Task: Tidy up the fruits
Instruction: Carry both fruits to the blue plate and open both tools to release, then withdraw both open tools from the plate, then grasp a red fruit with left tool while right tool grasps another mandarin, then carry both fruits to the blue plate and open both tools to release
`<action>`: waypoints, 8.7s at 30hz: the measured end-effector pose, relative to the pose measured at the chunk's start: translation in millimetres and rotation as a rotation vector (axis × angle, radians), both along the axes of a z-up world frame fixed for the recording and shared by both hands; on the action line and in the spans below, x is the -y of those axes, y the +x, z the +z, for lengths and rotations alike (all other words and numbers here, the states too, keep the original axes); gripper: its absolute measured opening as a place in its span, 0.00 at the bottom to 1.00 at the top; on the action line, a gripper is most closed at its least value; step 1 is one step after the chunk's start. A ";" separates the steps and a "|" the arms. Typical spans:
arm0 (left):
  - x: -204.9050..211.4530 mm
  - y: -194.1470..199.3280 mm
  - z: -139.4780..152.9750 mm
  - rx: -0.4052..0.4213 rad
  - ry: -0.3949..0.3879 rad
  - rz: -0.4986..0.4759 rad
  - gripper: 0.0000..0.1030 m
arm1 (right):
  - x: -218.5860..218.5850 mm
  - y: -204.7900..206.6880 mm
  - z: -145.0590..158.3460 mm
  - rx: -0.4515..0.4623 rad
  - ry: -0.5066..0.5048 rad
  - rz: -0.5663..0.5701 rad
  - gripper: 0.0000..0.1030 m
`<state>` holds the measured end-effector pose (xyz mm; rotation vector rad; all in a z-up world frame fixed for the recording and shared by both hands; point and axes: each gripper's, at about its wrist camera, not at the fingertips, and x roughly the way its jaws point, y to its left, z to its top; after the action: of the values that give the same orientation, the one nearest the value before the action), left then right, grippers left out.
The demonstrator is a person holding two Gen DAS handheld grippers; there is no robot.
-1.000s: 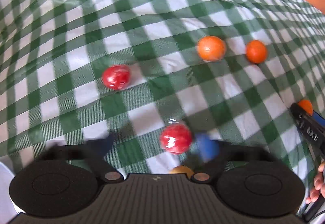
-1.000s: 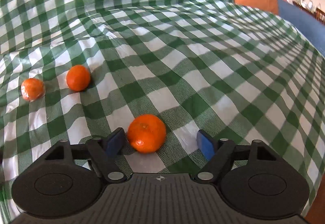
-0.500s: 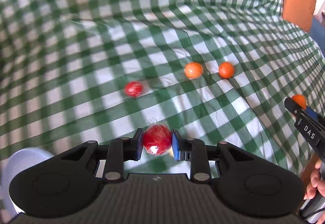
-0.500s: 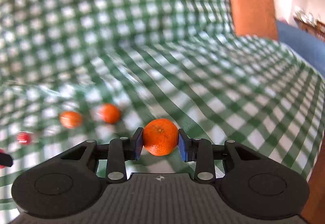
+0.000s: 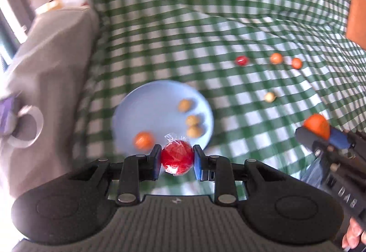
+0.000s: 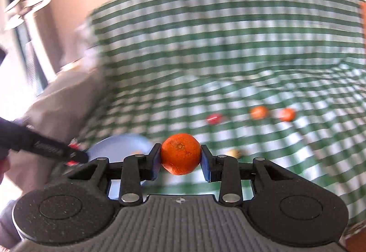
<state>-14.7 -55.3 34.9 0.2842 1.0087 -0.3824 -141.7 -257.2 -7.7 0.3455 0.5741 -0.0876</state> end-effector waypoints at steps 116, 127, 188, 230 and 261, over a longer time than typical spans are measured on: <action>-90.1 -27.2 -6.3 0.035 -0.054 0.167 1.00 | -121.8 0.0 3.7 -0.104 -0.145 0.188 0.94; -76.0 -49.9 8.1 0.092 -0.052 0.118 1.00 | -109.6 -20.6 15.7 -0.054 -0.132 0.133 0.94; 297.2 240.4 -187.7 -0.111 0.054 -0.132 1.00 | 260.5 210.0 -214.9 -0.251 -0.181 -0.397 0.95; -10.3 -3.7 -5.6 -0.004 0.010 0.004 0.34 | -32.1 -2.1 -17.3 -0.124 -0.074 0.021 0.37; -41.6 70.3 -34.5 -0.041 0.007 0.090 0.34 | -109.1 83.8 -35.8 -0.195 -0.153 0.219 0.37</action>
<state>55.7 -13.8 0.3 0.2374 1.0595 -0.3045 -57.8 -148.1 -43.5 0.1238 0.7905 0.0464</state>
